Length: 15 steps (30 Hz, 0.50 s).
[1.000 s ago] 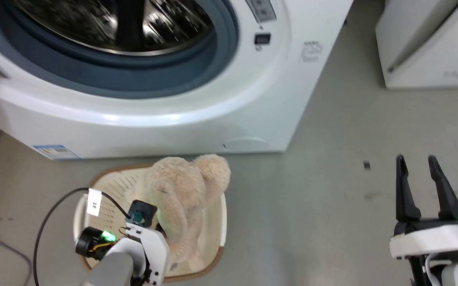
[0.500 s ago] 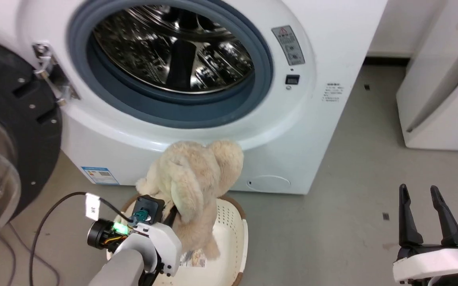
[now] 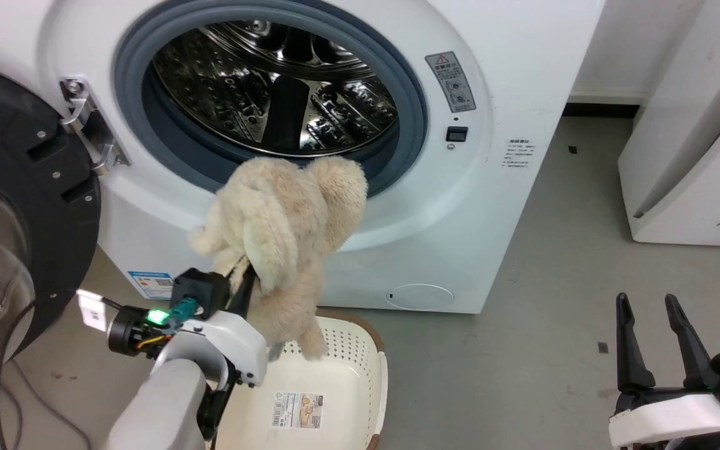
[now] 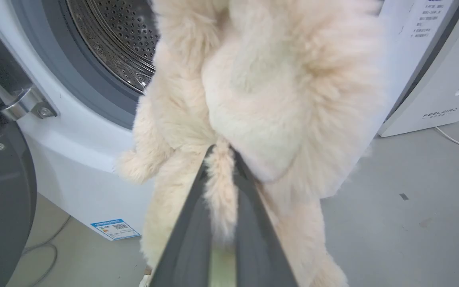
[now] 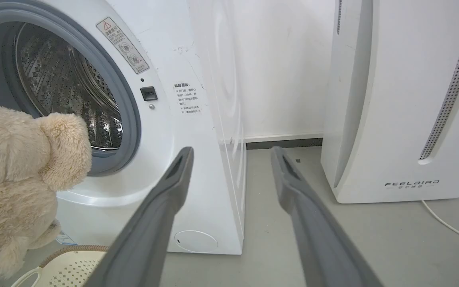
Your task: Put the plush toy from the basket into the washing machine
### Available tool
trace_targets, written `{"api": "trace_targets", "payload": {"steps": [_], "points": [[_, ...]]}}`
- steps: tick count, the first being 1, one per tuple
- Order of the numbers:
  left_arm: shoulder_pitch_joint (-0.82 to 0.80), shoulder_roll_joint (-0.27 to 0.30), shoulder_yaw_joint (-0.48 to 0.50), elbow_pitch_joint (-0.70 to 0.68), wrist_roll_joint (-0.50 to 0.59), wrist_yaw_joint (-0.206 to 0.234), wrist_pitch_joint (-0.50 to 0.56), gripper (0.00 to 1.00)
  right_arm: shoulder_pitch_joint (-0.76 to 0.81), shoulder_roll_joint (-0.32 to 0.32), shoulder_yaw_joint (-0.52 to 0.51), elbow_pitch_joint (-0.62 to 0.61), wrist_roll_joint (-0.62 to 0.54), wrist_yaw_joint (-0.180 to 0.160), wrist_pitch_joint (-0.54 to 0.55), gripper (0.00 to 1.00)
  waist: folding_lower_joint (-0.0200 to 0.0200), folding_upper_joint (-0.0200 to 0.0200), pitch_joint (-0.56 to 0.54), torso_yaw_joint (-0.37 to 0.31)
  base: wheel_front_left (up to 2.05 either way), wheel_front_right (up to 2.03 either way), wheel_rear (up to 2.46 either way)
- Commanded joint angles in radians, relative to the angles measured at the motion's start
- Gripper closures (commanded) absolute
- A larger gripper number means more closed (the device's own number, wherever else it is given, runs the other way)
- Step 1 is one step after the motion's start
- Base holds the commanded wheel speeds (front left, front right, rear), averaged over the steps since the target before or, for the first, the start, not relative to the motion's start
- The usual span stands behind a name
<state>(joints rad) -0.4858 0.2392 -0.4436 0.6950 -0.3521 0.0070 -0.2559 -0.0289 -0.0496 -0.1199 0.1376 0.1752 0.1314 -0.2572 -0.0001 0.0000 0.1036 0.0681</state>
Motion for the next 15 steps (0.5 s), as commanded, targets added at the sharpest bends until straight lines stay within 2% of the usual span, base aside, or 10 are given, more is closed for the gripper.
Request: {"api": "trace_targets", "payload": {"steps": [1, 15], "points": [[-0.006, 0.003, 0.018, -0.015, 0.005, 0.006, -0.006, 1.00, 0.009, -0.001, 0.003, -0.006, 0.001, -0.001, -0.005, 0.00, 0.0001, 0.0000, 0.007, -0.010, 0.00, 0.00, 0.00], [-0.215, 0.046, 0.176, 0.037, 0.039, -0.018, -0.006, 1.00, -0.066, -0.001, 0.009, -0.022, 0.013, -0.001, -0.005, 0.00, 0.0001, 0.0000, 0.123, -0.120, 0.00, 0.00, 0.00]]}}
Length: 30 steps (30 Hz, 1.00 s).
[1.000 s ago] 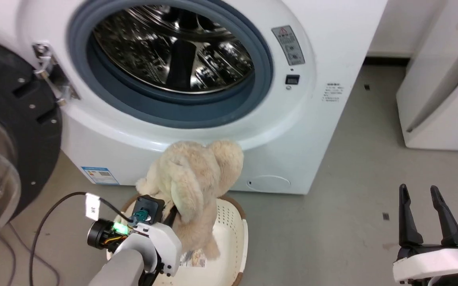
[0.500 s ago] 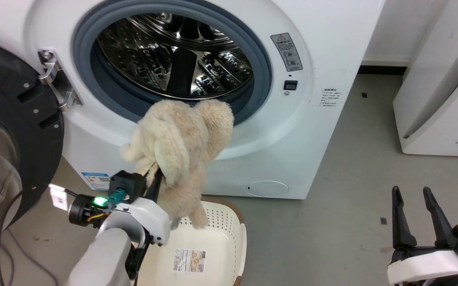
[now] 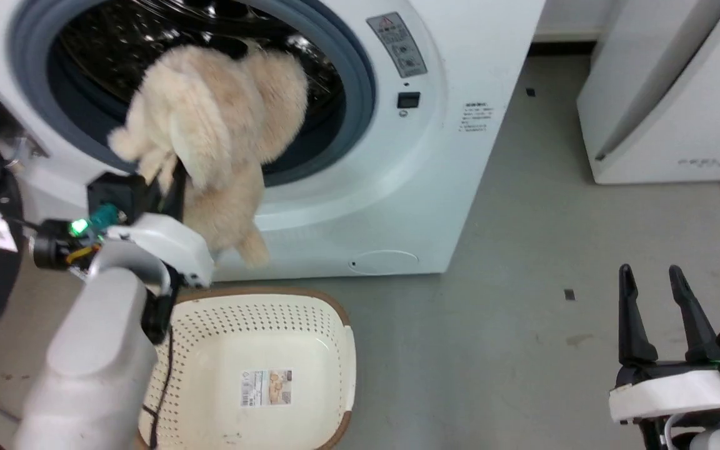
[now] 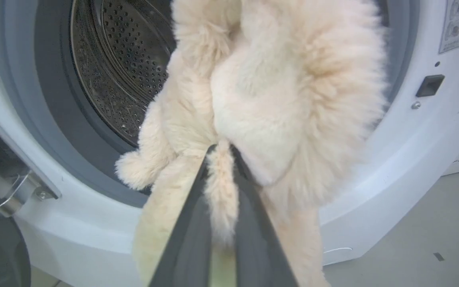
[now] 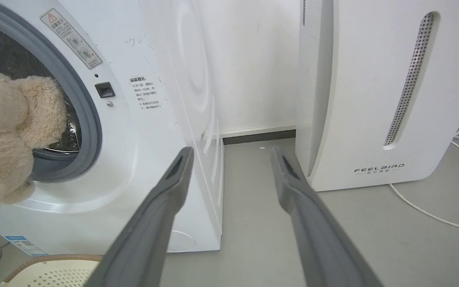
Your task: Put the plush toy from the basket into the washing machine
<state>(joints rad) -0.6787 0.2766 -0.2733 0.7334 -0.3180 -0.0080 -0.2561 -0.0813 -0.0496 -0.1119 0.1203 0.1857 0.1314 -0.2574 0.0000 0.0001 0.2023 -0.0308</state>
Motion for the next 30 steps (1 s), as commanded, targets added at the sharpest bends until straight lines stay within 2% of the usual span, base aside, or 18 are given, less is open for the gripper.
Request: {"api": "trace_targets", "payload": {"steps": [1, 19, 30], "points": [[-0.043, 0.016, 0.013, 0.007, 0.008, -0.006, -0.006, 1.00, -0.019, -0.001, 0.002, -0.005, 0.005, -0.001, -0.004, 0.00, 0.0000, -0.0001, 0.036, -0.029, 0.00, 0.00, 0.00], [-0.368, 0.123, 0.118, 0.101, 0.047, -0.030, -0.006, 1.00, -0.163, -0.001, 0.041, -0.031, 0.050, -0.001, -0.004, 0.00, 0.0000, -0.0001, 0.294, -0.164, 0.00, 0.00, 0.00], [-0.519, 0.176, 0.170, 0.104, 0.061, -0.026, -0.006, 1.00, -0.210, -0.001, 0.061, -0.045, 0.088, -0.001, -0.004, 0.00, 0.0000, -0.0001, 0.409, -0.222, 0.00, 0.00, 0.00]]}}
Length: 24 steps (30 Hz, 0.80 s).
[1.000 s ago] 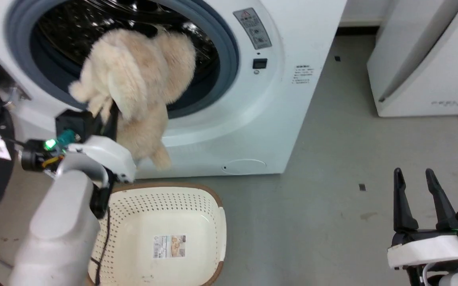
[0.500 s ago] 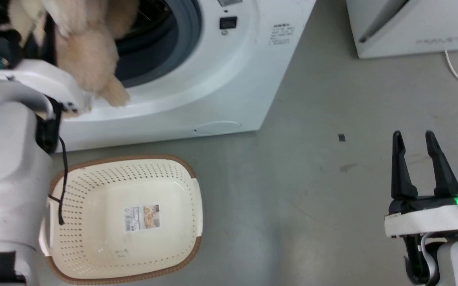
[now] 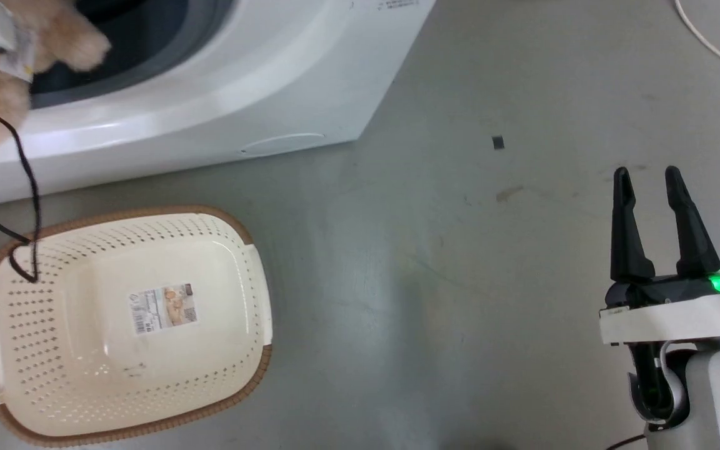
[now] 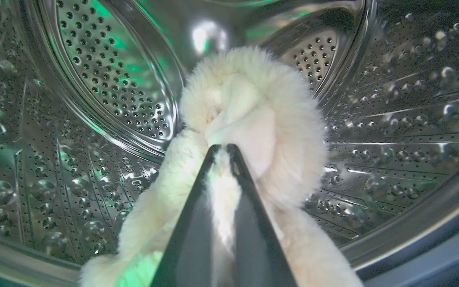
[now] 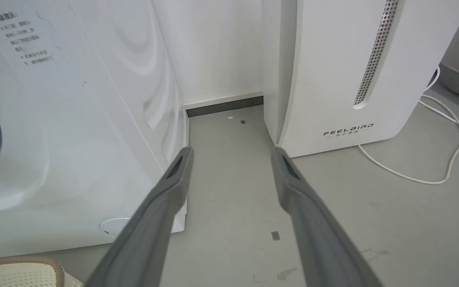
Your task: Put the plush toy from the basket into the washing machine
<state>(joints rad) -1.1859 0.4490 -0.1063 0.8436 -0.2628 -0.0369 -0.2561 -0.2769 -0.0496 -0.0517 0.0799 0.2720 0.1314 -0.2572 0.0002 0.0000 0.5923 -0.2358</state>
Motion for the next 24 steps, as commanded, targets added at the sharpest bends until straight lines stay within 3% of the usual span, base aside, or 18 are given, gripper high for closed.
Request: {"api": "trace_targets", "payload": {"steps": [1, 19, 20, 21, 24], "points": [[-0.024, 0.009, 0.006, -0.007, 0.009, 0.005, -0.006, 1.00, -0.019, -0.001, 0.003, -0.005, 0.005, -0.001, -0.005, 0.00, -0.0002, 0.0000, 0.029, -0.023, 0.00, 0.00, 0.00], [-0.281, 0.091, 0.038, 0.033, 0.040, 0.017, -0.006, 0.99, -0.063, -0.001, 0.024, -0.025, 0.053, -0.001, -0.005, 0.00, -0.0002, 0.0000, 0.148, -0.091, 0.00, 0.00, 0.00], [-0.285, 0.092, 0.040, 0.035, 0.040, 0.020, -0.006, 0.23, -0.063, -0.001, 0.026, -0.026, 0.055, -0.001, -0.005, 0.00, -0.0002, 0.0000, 0.151, -0.092, 0.00, 0.00, 0.00], [-0.288, 0.094, 0.045, 0.028, 0.041, 0.024, -0.006, 0.00, -0.064, -0.001, 0.028, -0.028, 0.057, -0.001, -0.005, 0.00, -0.0002, 0.0000, 0.155, -0.092, 0.00, 0.00, 0.00], [-0.275, 0.095, 0.040, 0.036, 0.049, 0.016, -0.006, 0.00, -0.065, -0.001, 0.029, -0.030, 0.060, -0.001, -0.005, 0.00, -0.0002, 0.0000, 0.155, -0.090, 0.00, 0.00, 0.00]]}}
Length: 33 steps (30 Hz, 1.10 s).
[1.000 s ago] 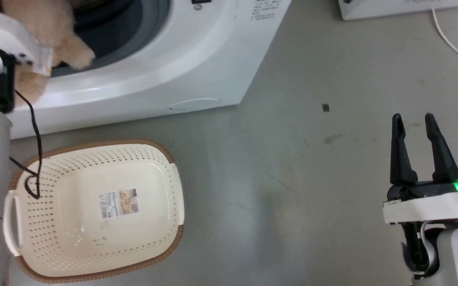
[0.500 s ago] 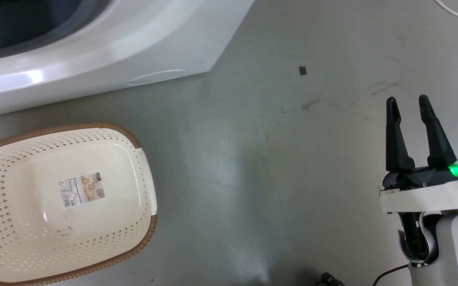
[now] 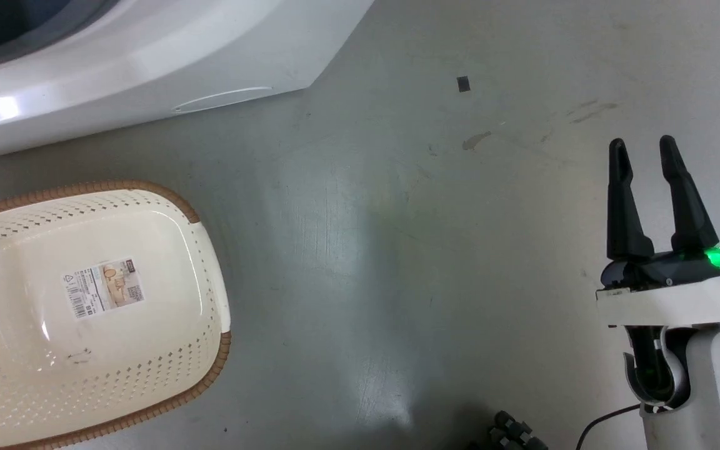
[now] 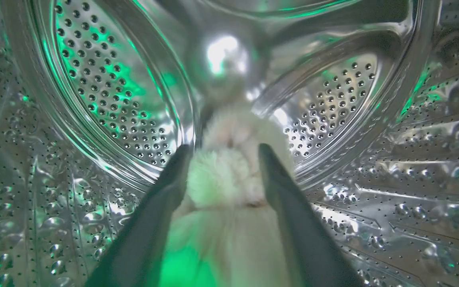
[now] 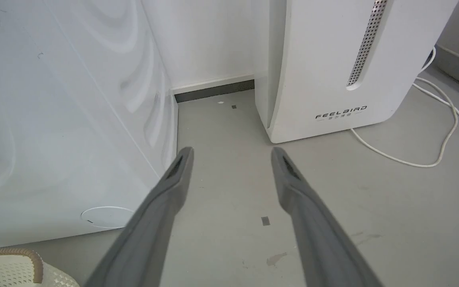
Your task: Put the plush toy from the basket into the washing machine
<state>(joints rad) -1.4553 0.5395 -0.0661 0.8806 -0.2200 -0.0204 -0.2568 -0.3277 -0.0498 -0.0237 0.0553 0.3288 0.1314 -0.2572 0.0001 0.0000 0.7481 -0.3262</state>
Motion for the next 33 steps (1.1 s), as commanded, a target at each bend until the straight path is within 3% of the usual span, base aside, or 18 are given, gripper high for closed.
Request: {"api": "trace_targets", "payload": {"steps": [1, 17, 33], "points": [[-0.002, 0.003, 0.003, -0.003, 0.006, -0.001, -0.005, 0.00, -0.015, 0.000, 0.002, -0.006, 0.004, -0.001, -0.005, 0.00, -0.0001, 0.0000, -0.001, 0.003, 0.00, 0.00, 0.00], [0.195, -0.057, 0.074, -0.026, -0.023, -0.028, -0.005, 0.00, -0.007, 0.000, 0.003, 0.001, -0.024, -0.001, -0.005, 0.00, -0.0001, 0.0000, -0.092, 0.053, 0.00, 0.00, 0.00], [0.521, -0.188, 0.166, -0.213, 0.021, -0.021, -0.005, 0.00, 0.061, 0.000, -0.001, 0.021, -0.076, -0.001, -0.005, 0.00, -0.0001, 0.0000, -0.262, 0.135, 0.00, 0.00, 0.00]]}}
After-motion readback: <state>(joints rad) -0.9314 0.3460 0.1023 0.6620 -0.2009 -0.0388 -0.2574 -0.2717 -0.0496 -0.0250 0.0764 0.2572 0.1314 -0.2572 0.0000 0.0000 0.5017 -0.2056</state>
